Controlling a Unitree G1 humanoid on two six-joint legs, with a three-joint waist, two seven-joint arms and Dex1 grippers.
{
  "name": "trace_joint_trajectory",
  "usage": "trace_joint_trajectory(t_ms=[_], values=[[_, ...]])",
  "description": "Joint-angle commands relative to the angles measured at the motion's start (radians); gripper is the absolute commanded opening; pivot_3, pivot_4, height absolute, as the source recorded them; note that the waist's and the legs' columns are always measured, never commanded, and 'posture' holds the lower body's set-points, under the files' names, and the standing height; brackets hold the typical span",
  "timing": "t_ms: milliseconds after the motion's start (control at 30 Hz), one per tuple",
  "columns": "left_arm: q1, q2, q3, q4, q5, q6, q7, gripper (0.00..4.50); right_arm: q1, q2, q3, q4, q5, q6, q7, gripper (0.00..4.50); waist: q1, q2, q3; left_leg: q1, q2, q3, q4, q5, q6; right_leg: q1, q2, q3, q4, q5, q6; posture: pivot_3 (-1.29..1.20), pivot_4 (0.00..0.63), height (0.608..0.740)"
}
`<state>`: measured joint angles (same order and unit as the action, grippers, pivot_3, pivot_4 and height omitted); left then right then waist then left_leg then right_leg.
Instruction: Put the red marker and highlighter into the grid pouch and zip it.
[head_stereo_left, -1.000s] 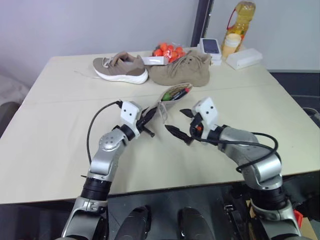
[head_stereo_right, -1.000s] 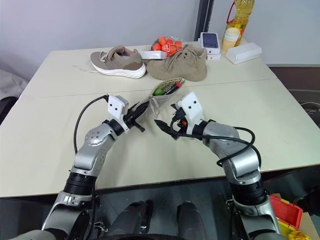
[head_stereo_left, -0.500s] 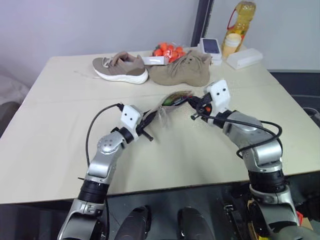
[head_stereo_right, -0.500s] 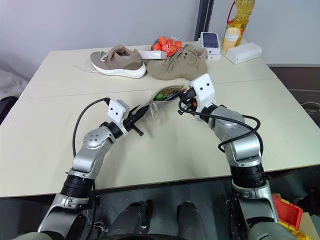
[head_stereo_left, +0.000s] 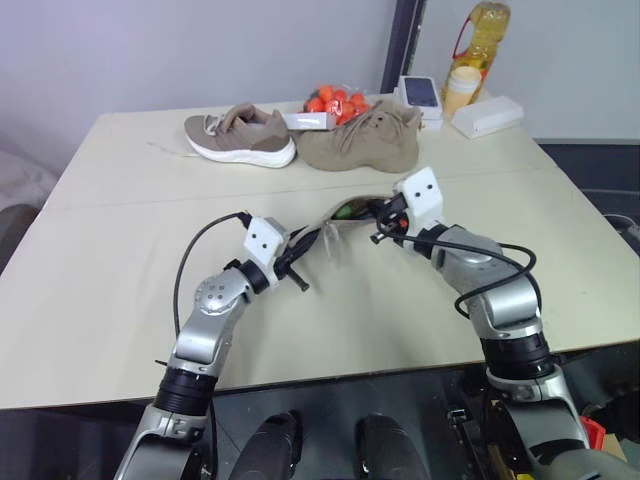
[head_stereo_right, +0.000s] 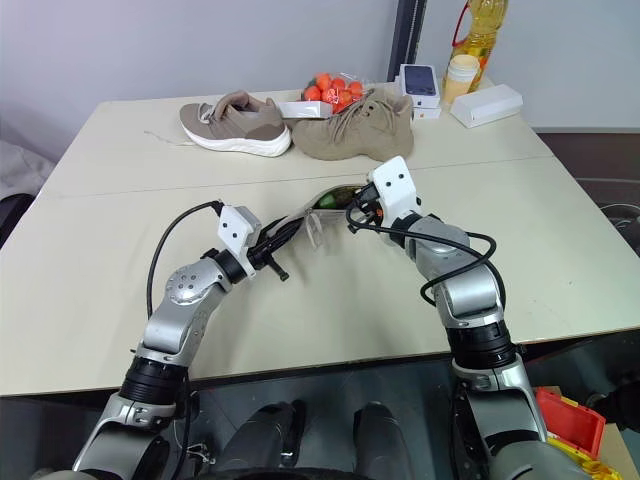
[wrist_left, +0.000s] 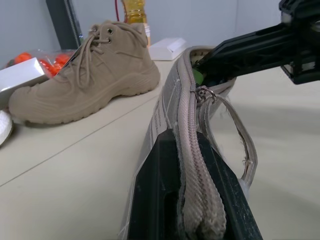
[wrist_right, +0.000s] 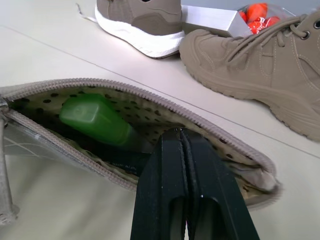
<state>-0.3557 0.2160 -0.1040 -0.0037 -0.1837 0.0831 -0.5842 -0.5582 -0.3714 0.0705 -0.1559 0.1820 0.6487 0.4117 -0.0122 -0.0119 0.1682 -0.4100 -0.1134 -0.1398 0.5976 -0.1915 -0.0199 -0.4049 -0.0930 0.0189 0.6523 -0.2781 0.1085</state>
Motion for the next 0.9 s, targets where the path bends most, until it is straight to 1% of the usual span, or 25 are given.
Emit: trace_joint_trajectory(t_ms=[33,100,200,233,267,333,433,600,833,900], values=[[-0.014,-0.003,0.010,-0.041,-0.011,0.002,0.012,0.00,-0.001,-0.017,-0.025,-0.133,0.050,-0.048,0.063,0.08,0.000,0.000,0.000,0.000,0.000,0.000,0.000,0.000,0.000,0.000,0.000,0.000,0.000,0.000,0.000,0.00,0.150,0.740],[-0.024,-0.011,0.020,-0.031,-0.020,0.013,0.021,0.00,0.022,-0.039,-0.035,-0.199,0.099,-0.033,0.121,0.08,0.000,0.000,0.000,0.000,0.000,0.000,0.000,0.000,0.000,0.000,0.000,0.000,0.000,0.000,0.000,0.00,0.150,0.740],[-0.040,-0.019,0.027,-0.021,-0.028,0.018,0.025,0.00,0.070,-0.075,-0.050,-0.281,0.201,0.045,0.198,0.08,0.001,0.000,0.000,0.000,0.000,0.000,0.000,0.000,0.000,0.000,0.000,0.000,0.000,0.000,0.000,0.00,0.150,0.740],[-0.046,-0.020,0.026,-0.016,-0.028,0.016,0.025,0.00,0.089,-0.084,-0.049,-0.307,0.230,0.073,0.214,0.60,0.002,0.000,0.000,0.000,0.000,0.000,0.000,0.000,0.000,0.001,0.000,0.000,0.000,0.000,0.000,0.00,0.150,0.740],[-0.051,-0.022,0.026,-0.011,-0.027,0.013,0.025,0.00,0.112,-0.092,-0.038,-0.330,0.250,0.104,0.221,0.91,0.003,0.000,0.000,0.000,0.000,0.000,0.000,0.000,0.000,0.001,0.000,0.000,0.000,0.000,0.000,0.00,0.150,0.740],[-0.056,-0.026,0.025,-0.004,-0.025,0.007,0.025,0.00,0.141,-0.093,-0.010,-0.353,0.255,0.132,0.212,1.90,0.003,0.000,0.000,0.000,0.000,0.000,0.000,0.000,0.000,0.001,-0.001,0.000,-0.001,0.000,0.000,0.00,0.150,0.740],[-0.065,-0.031,0.025,0.005,-0.022,-0.001,0.027,0.00,0.148,-0.033,0.014,-0.337,0.245,0.147,0.149,3.38,-0.002,0.000,0.000,0.000,0.000,0.000,0.000,0.000,0.000,0.001,-0.001,0.000,-0.001,0.000,0.000,0.00,0.150,0.740],[-0.067,-0.037,0.021,0.004,-0.016,-0.012,0.029,0.00,0.124,0.062,0.052,-0.259,0.192,0.120,0.059,3.38,0.000,0.000,0.000,0.000,0.001,0.000,0.000,0.000,0.000,0.000,0.000,0.000,0.000,0.000,0.000,0.00,0.150,0.740],[-0.055,-0.033,0.019,-0.007,-0.013,-0.016,0.031,0.00,0.082,0.101,0.065,-0.165,0.138,0.077,0.012,3.38,0.001,0.000,0.000,0.000,0.000,0.000,0.000,0.000,0.000,0.000,0.000,0.000,0.000,0.000,0.000,0.00,0.150,0.740],[-0.053,-0.032,0.018,-0.009,-0.010,-0.017,0.032,0.00,0.075,0.108,0.061,-0.154,0.136,0.069,0.007,2.84,0.000,0.000,0.000,0.000,0.000,0.000,0.000,0.000,0.000,0.000,0.001,0.000,0.000,0.000,0.000,0.00,0.150,0.740]])
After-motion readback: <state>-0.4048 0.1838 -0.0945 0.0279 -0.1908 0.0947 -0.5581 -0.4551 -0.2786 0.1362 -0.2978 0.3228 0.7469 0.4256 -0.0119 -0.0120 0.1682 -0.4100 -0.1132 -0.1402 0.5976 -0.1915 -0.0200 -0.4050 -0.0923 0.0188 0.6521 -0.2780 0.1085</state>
